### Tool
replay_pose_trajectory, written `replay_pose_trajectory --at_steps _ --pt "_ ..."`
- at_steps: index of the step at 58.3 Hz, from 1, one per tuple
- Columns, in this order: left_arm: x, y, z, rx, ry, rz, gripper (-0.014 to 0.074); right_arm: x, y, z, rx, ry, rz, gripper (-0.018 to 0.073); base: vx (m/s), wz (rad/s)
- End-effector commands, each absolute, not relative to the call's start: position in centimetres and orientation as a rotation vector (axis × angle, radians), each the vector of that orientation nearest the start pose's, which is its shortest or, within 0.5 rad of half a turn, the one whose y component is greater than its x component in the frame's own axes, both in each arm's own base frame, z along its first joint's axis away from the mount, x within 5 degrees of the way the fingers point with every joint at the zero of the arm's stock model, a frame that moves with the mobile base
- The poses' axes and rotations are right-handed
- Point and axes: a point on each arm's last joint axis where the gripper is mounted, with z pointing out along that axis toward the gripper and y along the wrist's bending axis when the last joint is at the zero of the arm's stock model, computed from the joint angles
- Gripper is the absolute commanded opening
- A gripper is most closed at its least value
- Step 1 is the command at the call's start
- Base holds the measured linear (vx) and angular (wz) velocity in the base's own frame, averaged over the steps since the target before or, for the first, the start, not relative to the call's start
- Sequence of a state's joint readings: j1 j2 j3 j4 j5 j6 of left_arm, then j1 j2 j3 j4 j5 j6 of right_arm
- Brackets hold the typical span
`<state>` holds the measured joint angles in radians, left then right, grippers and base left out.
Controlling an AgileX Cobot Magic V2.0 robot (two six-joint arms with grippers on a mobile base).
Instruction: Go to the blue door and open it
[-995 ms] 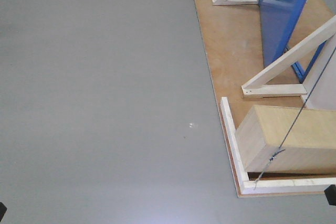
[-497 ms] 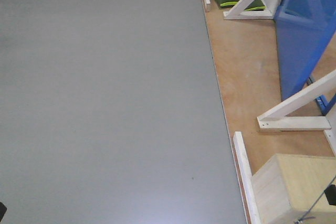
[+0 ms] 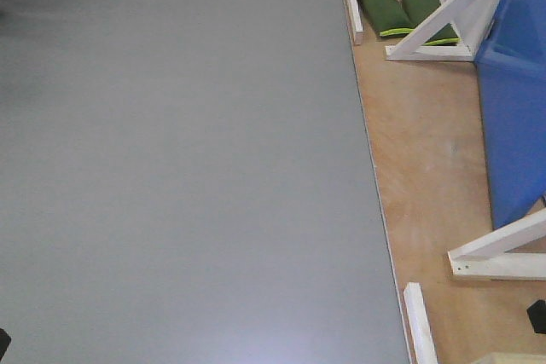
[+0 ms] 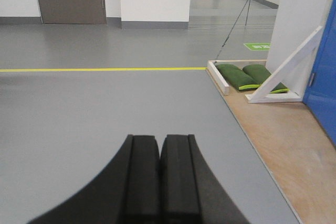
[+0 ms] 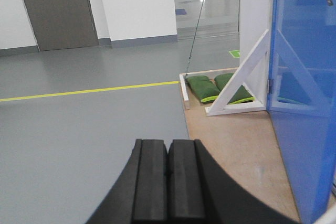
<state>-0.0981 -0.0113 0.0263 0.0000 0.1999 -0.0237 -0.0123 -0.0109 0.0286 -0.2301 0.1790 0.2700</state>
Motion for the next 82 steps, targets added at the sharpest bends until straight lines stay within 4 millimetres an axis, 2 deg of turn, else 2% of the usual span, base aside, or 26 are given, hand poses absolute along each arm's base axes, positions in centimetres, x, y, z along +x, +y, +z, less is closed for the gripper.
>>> replay_pose_trajectory --at_steps 1,42,82 --pt "5.42 -0.54 20.38 0.053 1.573 -0.103 0.0073 5.59 -0.27 19.57 0.051 1.58 -0.004 -0.0001 0.42 0.03" --pt "5.42 -0.54 20.38 0.053 1.573 -0.103 0.0073 5.59 -0.27 19.57 0.051 1.58 -0.004 -0.0001 0.38 -0.02" --pt "5.42 -0.55 20.38 0.054 1.573 -0.104 0.0073 5.59 -0.28 19.55 0.051 1.583 -0.005 -0.0001 0.23 -0.08"
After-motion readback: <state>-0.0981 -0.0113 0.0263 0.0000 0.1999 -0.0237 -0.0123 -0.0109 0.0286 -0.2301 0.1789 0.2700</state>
